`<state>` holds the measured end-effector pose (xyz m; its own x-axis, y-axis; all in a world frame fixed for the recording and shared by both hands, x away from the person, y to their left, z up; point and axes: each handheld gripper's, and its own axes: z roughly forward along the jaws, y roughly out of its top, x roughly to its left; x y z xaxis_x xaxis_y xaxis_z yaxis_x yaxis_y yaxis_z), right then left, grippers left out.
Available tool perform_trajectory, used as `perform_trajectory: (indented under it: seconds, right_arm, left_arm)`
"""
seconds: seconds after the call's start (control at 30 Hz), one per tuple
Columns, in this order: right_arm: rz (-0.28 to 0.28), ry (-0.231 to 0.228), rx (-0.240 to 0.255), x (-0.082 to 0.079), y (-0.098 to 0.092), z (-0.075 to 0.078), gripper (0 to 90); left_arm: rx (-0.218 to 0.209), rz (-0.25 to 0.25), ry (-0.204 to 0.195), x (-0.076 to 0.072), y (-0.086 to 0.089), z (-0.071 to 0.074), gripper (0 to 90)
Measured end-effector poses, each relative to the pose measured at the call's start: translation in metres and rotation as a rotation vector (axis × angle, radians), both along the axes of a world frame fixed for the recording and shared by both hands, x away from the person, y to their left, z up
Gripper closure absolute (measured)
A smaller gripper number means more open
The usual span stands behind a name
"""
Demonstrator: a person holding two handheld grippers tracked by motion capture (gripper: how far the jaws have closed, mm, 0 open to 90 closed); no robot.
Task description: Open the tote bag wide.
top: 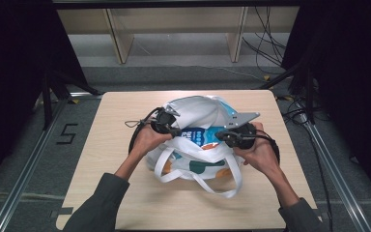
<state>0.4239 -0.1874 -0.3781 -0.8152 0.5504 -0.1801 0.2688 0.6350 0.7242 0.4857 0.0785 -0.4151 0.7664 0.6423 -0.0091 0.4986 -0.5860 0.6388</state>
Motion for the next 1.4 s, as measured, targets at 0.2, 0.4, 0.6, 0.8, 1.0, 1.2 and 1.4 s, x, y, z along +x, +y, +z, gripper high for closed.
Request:
perform_trajectory:
  seconds: [0.2,0.4,0.6,0.8,1.0,1.2,1.4]
  right_arm:
    - [-0.107,0.057,-0.129,0.024,-0.017,-0.019,90.0]
    - [-0.146,0.111,-0.136,0.047,-0.034,-0.032,90.0]
    - [-0.171,0.116,-0.070,0.069,-0.039,-0.052,90.0]
    - [-0.115,0.069,0.082,0.055,-0.046,-0.029,90.0]
    - [-0.072,-0.113,0.257,0.051,-0.059,0.000,90.0]
    - [-0.209,-0.194,0.348,0.070,-0.083,0.004,90.0]
    - [-0.266,-0.101,0.237,0.092,-0.089,-0.046,90.0]
  left_arm:
    - [0.052,-0.124,0.053,-0.022,0.007,-0.006,89.4]
    - [0.064,-0.165,0.107,-0.039,0.011,-0.015,89.7]
    - [0.045,-0.177,0.069,-0.050,0.018,-0.020,89.7]
    - [-0.050,-0.129,-0.007,-0.039,0.024,0.004,85.1]
    - [-0.204,-0.027,-0.136,-0.020,0.029,0.033,86.3]
    - [-0.227,0.102,-0.219,-0.002,0.045,0.032,86.9]
    - [-0.173,0.125,-0.169,0.004,0.056,-0.008,89.2]
